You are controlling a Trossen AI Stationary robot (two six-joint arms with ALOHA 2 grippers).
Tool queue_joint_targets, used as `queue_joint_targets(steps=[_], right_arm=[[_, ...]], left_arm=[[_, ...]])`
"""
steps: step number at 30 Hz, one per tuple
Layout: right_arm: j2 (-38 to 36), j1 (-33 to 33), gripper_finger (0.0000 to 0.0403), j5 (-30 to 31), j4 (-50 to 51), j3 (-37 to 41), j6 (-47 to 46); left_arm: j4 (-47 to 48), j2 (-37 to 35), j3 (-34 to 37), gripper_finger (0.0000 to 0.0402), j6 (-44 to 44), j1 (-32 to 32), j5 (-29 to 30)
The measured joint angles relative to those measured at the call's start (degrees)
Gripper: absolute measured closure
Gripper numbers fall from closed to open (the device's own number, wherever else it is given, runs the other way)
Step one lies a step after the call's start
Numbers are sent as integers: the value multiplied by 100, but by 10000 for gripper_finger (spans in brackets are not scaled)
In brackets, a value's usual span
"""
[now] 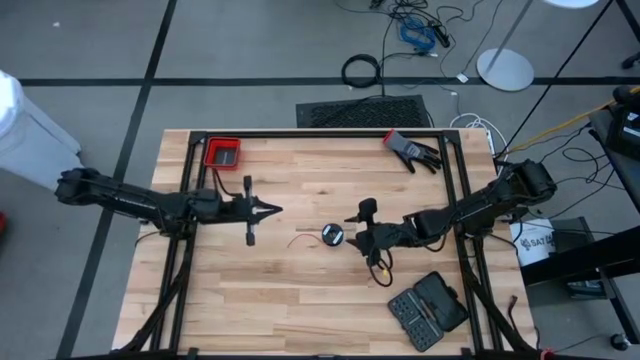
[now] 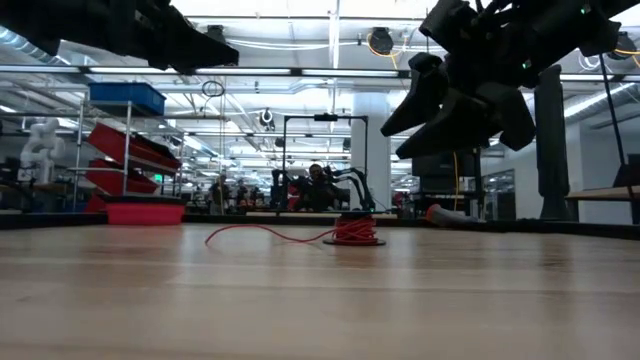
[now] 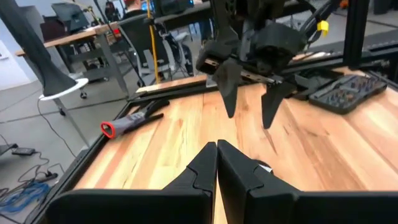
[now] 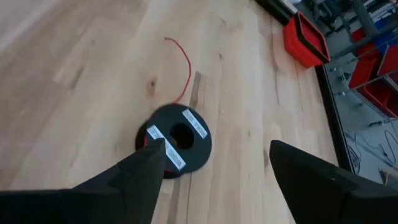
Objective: Coil cords
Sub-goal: Uncoil the red wire from the spool
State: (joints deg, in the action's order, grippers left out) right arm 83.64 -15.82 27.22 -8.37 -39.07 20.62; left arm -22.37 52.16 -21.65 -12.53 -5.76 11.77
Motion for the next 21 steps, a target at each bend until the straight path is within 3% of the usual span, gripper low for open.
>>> queue_joint_targets(steps=[10, 21], right_arm=[[82, 11, 126, 4, 345, 0, 144], [827, 16, 126, 7, 167, 0, 297]], left_arm=[[36, 538, 0, 381, -51, 0, 105], [33, 878, 0, 381, -166, 3, 201]])
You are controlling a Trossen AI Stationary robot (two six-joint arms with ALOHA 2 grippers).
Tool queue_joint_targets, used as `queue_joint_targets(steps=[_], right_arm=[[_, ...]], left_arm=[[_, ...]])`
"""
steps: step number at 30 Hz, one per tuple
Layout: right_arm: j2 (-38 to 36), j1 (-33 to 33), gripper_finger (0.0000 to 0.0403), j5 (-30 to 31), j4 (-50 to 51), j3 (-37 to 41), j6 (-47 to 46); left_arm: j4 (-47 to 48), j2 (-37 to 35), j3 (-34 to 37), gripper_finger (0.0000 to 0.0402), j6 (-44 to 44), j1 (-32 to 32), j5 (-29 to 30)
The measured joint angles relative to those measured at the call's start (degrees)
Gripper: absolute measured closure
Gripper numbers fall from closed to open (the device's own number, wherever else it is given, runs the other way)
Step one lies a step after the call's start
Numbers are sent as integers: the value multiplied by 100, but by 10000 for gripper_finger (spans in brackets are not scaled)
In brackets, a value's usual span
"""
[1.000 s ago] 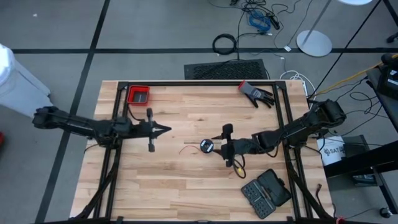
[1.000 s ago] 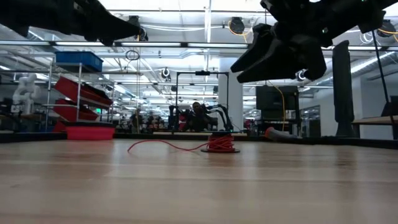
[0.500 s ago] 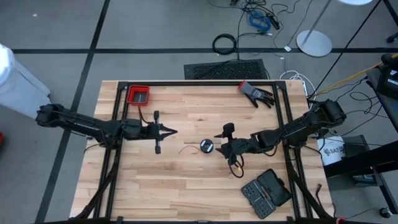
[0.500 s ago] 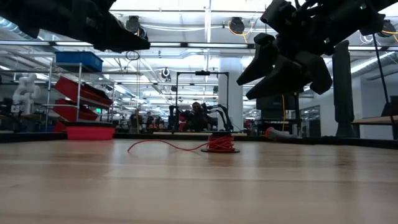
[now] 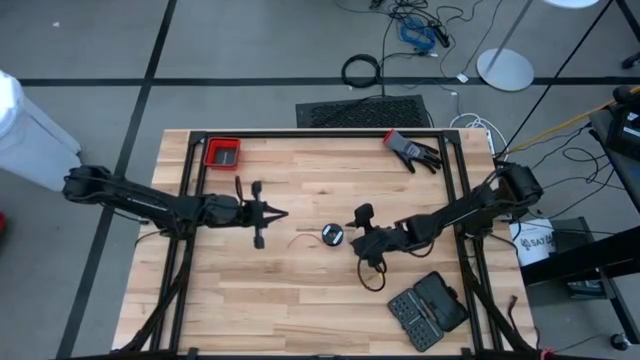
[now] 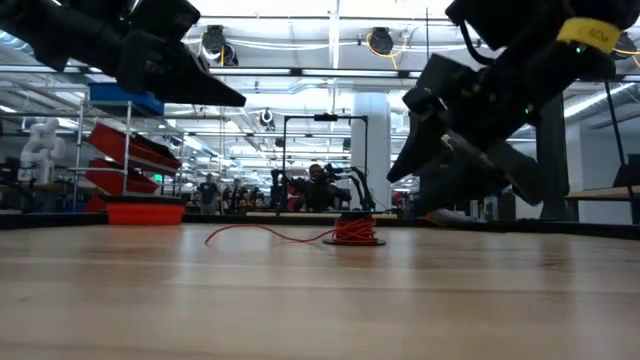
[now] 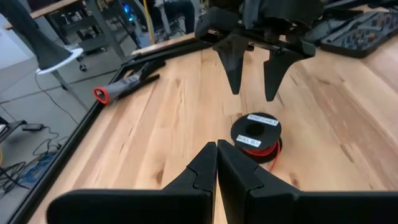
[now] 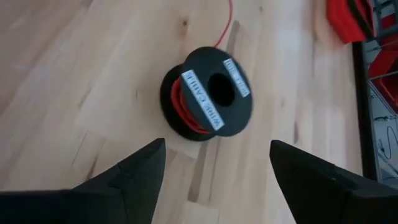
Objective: Coil cords
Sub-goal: Uncoil the red wire from the spool
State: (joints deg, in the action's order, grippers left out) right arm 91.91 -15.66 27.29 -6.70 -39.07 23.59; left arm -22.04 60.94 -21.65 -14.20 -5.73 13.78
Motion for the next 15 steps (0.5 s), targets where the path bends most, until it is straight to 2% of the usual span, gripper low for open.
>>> queue_joint_targets(steps=[10, 15], right_arm=[[668, -20, 126, 391, -1259, -3, 1056], [1050, -45, 126, 686, -1244, -90, 1419]], left_arm=[[2, 227, 0, 381, 4, 72, 0], [2, 303, 2, 381, 22, 126, 0]])
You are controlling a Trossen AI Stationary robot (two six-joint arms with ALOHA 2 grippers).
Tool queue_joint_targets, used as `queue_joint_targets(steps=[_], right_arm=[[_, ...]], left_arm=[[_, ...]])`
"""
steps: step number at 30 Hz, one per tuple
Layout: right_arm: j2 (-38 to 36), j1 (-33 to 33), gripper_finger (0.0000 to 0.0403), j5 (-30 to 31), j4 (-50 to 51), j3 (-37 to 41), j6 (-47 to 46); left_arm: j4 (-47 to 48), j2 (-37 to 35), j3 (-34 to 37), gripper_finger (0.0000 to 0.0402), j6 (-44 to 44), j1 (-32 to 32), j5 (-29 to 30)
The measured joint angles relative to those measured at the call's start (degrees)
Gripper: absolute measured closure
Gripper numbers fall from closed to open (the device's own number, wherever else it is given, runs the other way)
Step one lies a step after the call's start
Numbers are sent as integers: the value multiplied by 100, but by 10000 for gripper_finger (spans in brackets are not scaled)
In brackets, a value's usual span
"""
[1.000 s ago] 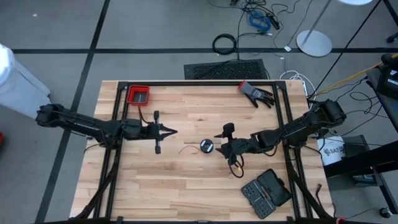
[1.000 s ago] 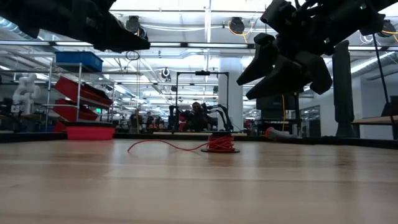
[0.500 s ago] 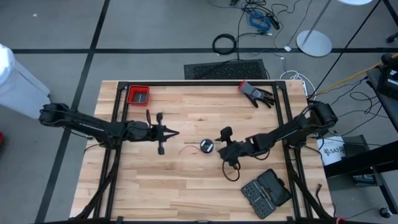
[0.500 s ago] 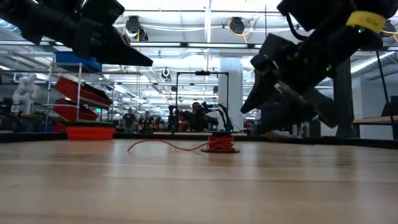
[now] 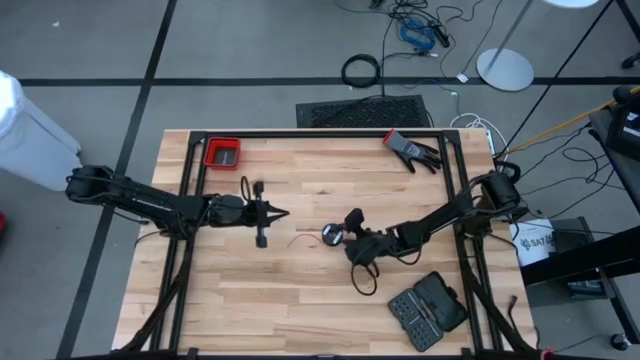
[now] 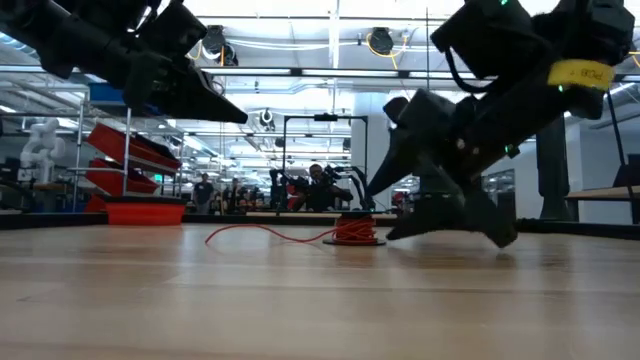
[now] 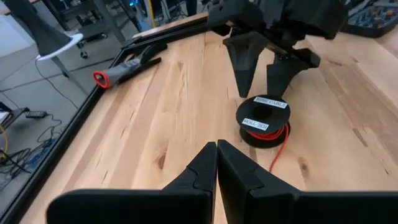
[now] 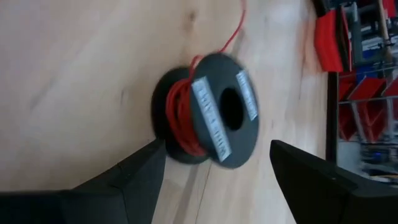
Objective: Coil cords
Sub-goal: Uncoil the red wire from the spool
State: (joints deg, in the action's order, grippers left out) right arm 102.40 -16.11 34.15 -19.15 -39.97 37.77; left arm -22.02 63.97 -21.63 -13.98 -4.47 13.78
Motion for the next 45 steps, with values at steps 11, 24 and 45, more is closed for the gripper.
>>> queue_joint_targets(steps=[11, 24, 45], right_arm=[[403, -228, 160, 945, 45, -462, 781], [401, -242, 226, 1020, 195, -483, 823], [565, -279, 371, 1301, 235, -502, 980]], left_arm=[[0, 43, 2, 381, 9, 0, 0], [1, 43, 2, 381, 14, -2, 0], [-1, 43, 2, 381, 17, -1, 0]])
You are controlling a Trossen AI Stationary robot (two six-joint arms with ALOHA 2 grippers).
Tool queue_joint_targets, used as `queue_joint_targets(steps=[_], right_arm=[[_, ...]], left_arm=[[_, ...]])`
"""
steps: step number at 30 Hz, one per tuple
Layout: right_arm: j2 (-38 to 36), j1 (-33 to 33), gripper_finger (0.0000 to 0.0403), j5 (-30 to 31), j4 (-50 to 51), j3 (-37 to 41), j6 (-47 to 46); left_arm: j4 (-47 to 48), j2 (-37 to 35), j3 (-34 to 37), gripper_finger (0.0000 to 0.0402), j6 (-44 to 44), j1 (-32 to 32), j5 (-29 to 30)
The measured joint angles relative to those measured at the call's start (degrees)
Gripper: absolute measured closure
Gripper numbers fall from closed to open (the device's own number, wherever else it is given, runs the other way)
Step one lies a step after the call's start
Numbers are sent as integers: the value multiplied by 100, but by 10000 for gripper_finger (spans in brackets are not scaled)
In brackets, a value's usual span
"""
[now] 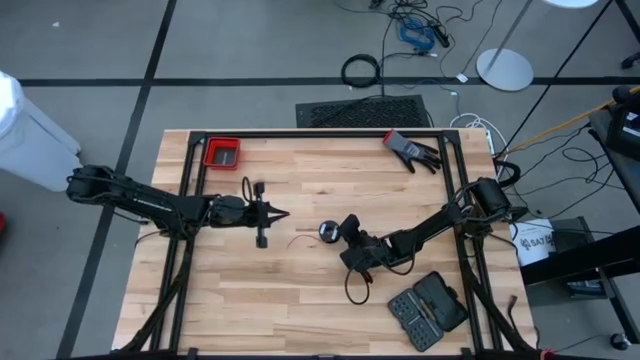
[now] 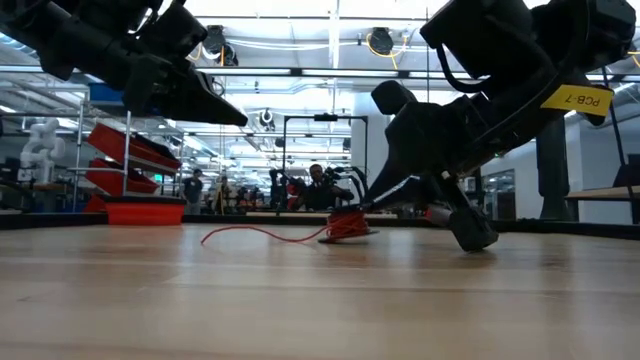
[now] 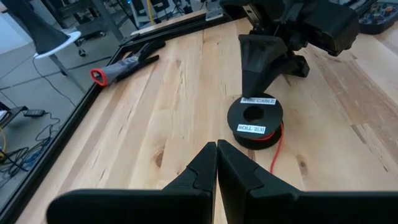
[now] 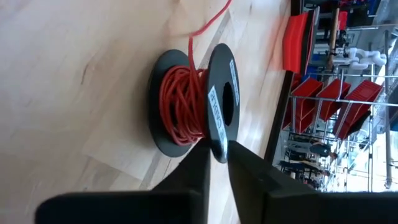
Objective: Coil cords
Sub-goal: Uncoil the red wire from the spool
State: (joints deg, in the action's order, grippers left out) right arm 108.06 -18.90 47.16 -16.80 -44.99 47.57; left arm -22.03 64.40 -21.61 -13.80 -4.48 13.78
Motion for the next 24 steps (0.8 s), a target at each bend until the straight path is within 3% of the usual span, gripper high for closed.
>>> queue_joint_targets(steps=[5, 14, 24], right_arm=[[7, 4, 399, 6, -128, 8, -3], [34, 15, 402, -76, -303, -114, -636], [50, 207, 403, -326, -162, -253, -1445]], left_arm=[[1, 0, 0, 381, 0, 0, -1], [-31, 0, 0, 381, -8, 1, 0], [-560, 0, 2, 380, -611, -201, 2]])
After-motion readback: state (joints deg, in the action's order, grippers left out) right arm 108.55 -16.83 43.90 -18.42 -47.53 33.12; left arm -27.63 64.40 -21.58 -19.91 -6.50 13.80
